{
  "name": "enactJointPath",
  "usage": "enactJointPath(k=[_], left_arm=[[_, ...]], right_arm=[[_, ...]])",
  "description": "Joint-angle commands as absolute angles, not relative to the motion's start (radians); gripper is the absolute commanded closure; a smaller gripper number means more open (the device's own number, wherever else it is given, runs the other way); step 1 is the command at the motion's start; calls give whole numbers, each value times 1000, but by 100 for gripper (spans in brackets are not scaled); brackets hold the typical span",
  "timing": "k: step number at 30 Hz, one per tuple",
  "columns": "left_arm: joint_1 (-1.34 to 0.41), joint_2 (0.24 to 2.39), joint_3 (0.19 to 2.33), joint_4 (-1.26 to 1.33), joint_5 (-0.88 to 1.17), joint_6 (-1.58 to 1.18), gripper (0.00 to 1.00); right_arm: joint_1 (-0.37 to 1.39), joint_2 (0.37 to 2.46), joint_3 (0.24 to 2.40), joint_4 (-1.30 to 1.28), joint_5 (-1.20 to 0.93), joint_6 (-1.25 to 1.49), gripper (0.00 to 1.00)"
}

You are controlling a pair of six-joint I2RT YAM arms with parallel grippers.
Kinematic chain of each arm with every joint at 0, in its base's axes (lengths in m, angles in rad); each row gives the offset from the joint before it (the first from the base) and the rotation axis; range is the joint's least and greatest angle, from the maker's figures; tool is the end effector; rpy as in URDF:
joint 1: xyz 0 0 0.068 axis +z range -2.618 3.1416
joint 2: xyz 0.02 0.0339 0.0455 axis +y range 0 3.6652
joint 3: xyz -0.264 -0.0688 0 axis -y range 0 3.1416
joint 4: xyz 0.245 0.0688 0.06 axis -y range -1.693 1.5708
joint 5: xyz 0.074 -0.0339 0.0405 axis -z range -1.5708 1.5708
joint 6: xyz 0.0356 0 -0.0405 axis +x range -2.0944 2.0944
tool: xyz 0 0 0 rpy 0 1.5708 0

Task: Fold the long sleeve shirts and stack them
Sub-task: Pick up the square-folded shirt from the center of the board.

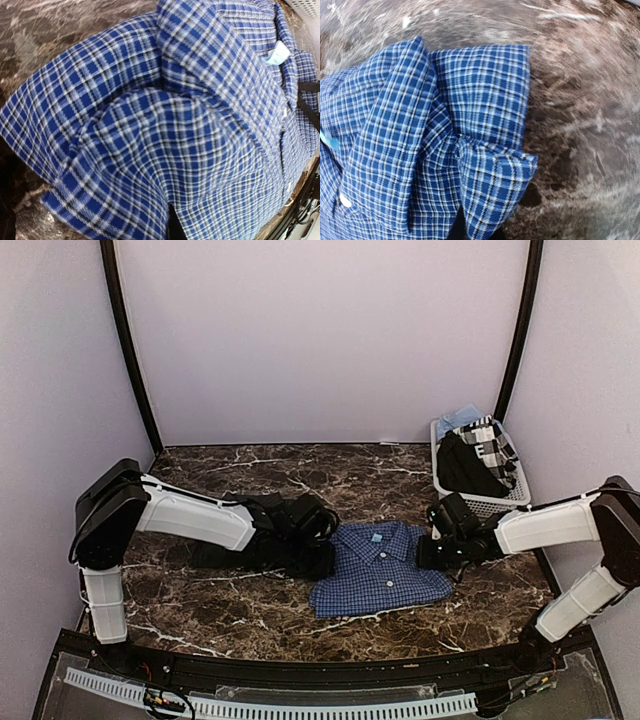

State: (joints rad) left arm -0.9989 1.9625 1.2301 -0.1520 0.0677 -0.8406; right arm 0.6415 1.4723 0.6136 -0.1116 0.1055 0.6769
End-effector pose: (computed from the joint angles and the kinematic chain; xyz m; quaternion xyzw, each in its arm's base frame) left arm 0.2212 -0.3482 0.1536 0.0858 0.9373 -0.2868 0.1785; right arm 0.2116 0.1534 0.1397 0.0325 0.9535 0.1411 0.2643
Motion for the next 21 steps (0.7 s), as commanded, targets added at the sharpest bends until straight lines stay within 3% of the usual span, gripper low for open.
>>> enactJointPath(k=[1,11,21], left_arm=[[-1008,1943,1295,-173,90,-807,100],[-993,1773,1369,-326,-6,-737,100],[-850,1540,1254,-434,-68,-683,100]], right_arm=[[652,1428,652,-219,98,676,100],[680,1314,820,-252,-7,673,100],[797,1509,1063,-143,-90,704,100]])
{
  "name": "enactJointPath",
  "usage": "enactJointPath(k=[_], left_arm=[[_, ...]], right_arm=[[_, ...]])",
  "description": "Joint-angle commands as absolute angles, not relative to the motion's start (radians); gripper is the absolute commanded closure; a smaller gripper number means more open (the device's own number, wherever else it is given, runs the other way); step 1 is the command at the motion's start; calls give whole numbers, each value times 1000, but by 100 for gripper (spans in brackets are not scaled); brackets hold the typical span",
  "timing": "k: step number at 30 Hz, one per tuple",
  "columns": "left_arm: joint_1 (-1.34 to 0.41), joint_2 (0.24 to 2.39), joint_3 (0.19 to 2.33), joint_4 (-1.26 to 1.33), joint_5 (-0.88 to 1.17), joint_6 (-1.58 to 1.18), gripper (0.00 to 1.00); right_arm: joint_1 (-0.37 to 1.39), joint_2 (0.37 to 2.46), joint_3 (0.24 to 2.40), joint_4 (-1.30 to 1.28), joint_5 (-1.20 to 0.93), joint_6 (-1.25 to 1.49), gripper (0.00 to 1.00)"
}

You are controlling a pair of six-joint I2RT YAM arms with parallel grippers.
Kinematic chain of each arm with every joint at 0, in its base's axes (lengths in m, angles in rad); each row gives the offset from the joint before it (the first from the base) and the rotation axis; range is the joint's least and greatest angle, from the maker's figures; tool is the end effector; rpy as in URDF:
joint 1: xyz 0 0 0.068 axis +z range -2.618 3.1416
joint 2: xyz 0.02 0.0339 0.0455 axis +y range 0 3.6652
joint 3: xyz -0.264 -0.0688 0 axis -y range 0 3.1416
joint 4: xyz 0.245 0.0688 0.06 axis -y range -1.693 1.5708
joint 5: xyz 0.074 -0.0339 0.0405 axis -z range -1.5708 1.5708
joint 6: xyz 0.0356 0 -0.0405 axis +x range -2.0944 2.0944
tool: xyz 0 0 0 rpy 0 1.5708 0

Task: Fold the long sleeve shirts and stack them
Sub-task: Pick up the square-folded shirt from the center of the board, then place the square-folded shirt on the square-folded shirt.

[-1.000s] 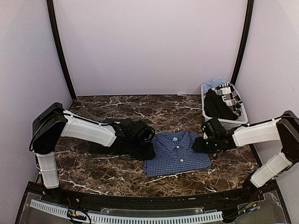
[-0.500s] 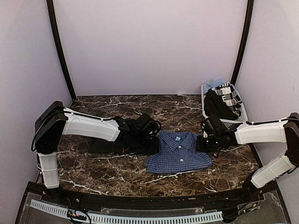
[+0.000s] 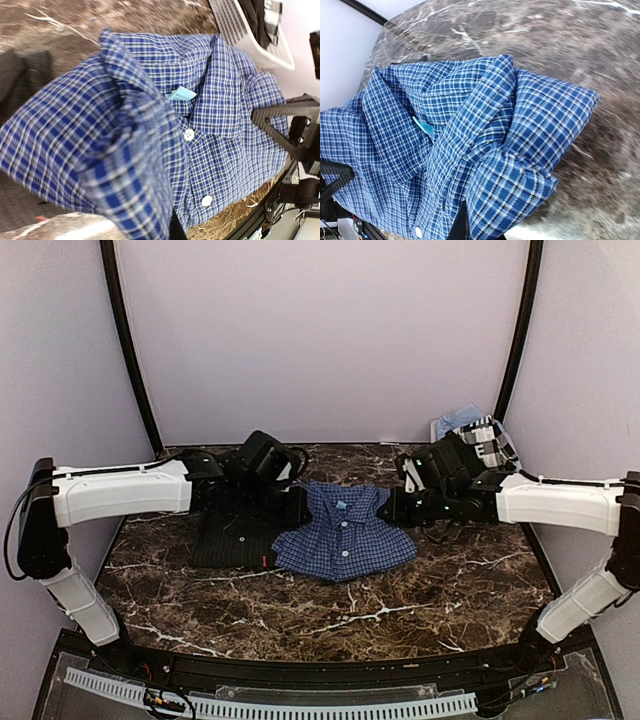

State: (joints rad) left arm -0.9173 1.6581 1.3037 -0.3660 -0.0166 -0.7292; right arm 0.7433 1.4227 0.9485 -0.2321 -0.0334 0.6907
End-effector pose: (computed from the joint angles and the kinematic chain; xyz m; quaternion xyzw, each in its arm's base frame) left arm 0.2291 -0.2982 0.2754 0.0821 0.9072 -0.2974 0.2860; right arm 0.2273 0.2105 0.2450 -0.0309 0.9074 0.2867 0.3058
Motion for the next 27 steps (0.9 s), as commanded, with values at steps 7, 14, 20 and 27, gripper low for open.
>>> enactJointPath(k=[7,14,20,27], left_arm=[[-673,1403,1176,-527,-125,-613,100],[-482,1330,1080,-569,-152,-523,100],[-360,1363,985,-484,-125,-500,100],[-274,1565,926,-380,-85,-534,91]], right_arm=[[879,1758,1325,-104,-134,710,100],[924,1986,1555,-91,-194,732,100],[924,2126,1645,-83,-213,741,100],[878,2248,1598,-14,-276,750,79]])
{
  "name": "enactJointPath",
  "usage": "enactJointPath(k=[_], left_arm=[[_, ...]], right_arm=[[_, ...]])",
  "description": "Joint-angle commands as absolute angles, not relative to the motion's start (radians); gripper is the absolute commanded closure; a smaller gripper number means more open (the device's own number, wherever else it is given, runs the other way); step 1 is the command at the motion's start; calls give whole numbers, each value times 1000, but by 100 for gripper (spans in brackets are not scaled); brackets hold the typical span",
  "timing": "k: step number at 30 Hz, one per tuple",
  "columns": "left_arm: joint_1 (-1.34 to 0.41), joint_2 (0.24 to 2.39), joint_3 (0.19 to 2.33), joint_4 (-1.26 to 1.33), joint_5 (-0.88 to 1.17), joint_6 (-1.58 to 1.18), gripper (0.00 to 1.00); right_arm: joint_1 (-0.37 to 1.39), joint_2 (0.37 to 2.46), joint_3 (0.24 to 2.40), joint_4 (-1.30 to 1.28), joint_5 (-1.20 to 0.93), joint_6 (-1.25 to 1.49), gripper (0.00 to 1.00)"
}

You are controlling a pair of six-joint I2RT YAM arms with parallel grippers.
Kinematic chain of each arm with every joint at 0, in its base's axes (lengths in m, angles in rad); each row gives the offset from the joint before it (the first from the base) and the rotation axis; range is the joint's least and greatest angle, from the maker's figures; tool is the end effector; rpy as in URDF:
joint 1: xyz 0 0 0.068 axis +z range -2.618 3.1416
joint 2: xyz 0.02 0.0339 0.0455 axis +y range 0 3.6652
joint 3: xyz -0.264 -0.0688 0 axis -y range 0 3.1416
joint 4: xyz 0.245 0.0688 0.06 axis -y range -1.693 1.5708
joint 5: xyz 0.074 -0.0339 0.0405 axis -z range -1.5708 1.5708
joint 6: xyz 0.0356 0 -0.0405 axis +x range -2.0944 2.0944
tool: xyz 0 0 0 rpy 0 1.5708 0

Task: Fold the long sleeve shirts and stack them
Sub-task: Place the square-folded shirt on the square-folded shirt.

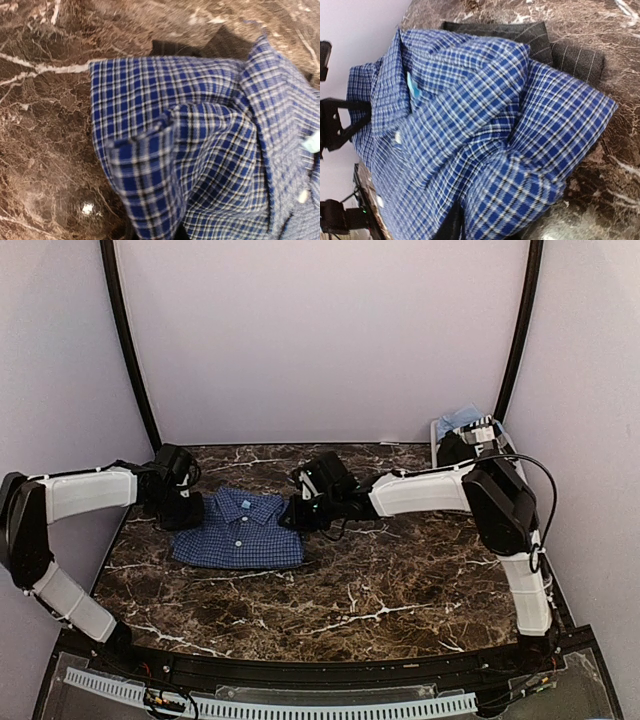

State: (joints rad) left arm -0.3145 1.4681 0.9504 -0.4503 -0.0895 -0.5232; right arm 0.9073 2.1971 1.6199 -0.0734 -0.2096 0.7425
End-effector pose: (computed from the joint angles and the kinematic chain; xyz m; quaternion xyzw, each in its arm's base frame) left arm 0.2840 -0.0890 0.2168 -0.1126 0.9474 -0.0816 0.2883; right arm 0.3017 0.3980 0.1781 -0.1196 0.8842 0.3880 0.2308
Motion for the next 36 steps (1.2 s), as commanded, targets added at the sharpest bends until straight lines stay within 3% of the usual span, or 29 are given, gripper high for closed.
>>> enactJointPath(k=[1,3,6,15,24,32,36], left_arm=[[-264,1579,924,-379,-85,-541,87],[-253,1614,914,-366,-71,-555,73],[-250,1608,901,-363,-73,-562,60],[-244,1491,938,-440,-119,-526,25],[-342,1393,1042,-517,-72,-520,10],[-607,1425,1109,-465,48,-651,9],[-720,1492,1142,-424,75,-691,9]], right_arm=[[867,2257,1592,-17,-283,746,74],[850,2247,1570,-20,-287,735,66],[831,2207,1544,-40,-276,704,56],[828,2054,1451,-88,-196,628,45],[828,1835,1318,-137,-46,572,23],[827,1662,1239,-185,75,560,5],[825,1603,1205,-200,108,563,2]])
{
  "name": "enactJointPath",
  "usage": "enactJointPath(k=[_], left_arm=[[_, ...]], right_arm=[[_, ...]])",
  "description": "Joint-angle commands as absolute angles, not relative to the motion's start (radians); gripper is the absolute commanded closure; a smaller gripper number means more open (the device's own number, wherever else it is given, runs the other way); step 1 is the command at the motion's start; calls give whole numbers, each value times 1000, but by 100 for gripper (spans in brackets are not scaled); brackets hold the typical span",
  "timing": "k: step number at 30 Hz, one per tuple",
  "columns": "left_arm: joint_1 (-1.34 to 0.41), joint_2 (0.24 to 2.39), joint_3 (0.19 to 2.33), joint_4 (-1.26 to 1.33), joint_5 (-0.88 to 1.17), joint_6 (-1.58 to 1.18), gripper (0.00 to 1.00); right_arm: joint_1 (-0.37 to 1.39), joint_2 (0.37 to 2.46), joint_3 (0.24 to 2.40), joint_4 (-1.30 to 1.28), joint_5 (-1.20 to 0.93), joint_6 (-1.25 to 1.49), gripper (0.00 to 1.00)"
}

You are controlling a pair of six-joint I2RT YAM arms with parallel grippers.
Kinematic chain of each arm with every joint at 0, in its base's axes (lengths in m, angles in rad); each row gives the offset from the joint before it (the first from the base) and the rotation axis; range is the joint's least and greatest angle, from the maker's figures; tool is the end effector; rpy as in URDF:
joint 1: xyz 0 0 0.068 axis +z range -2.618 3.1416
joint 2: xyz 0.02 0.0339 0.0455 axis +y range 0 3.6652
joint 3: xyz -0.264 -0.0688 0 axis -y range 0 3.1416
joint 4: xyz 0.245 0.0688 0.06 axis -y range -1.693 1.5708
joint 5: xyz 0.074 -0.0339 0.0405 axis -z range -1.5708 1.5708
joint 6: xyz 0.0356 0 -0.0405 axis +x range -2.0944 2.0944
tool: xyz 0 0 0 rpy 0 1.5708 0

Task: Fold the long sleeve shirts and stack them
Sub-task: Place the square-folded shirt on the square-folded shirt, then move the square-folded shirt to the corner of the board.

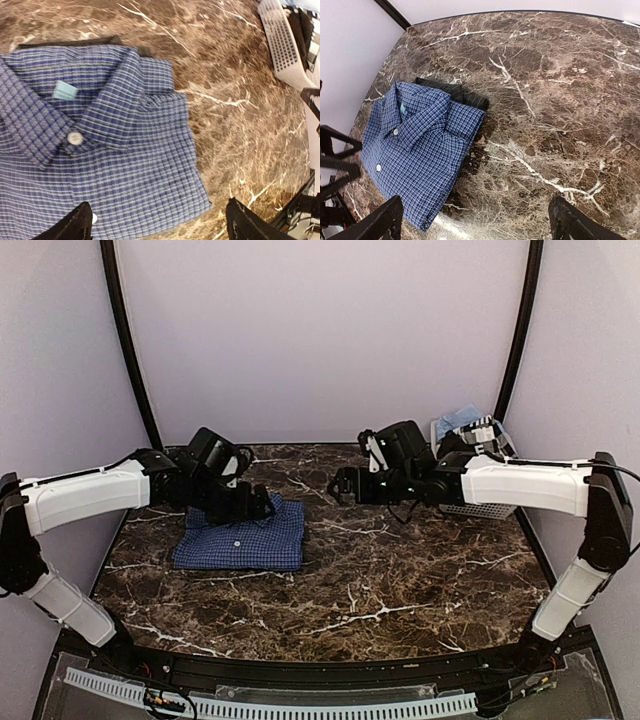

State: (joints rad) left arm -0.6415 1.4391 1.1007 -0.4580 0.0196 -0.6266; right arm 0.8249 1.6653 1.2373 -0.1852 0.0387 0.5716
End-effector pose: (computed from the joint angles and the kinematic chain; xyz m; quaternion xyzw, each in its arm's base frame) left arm 0.2504 -0.1879 0.2721 0.0106 0.9259 -0.2310 0.2988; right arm 0.2605 0.2799 0.2662 -0.1032 0.8814 0.2830 0.3639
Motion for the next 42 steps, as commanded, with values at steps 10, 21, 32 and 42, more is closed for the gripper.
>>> enactJointPath(k=[10,21,32,42], left_arm=[[-855,1652,1177,-393,60,-765,8],[-858,1775,1161,-313,23,-783,5],[-744,1837,1102,-255,12,-767,4],[-516,1826,1066,-270,82,-614,4]], right_arm=[[824,1511,1135,-218,127,570,1],[823,1498,1086,-222,114,580,1],[823,1460,1045,-251,124,586,2],[823,1460,1045,-265,121,590,1]])
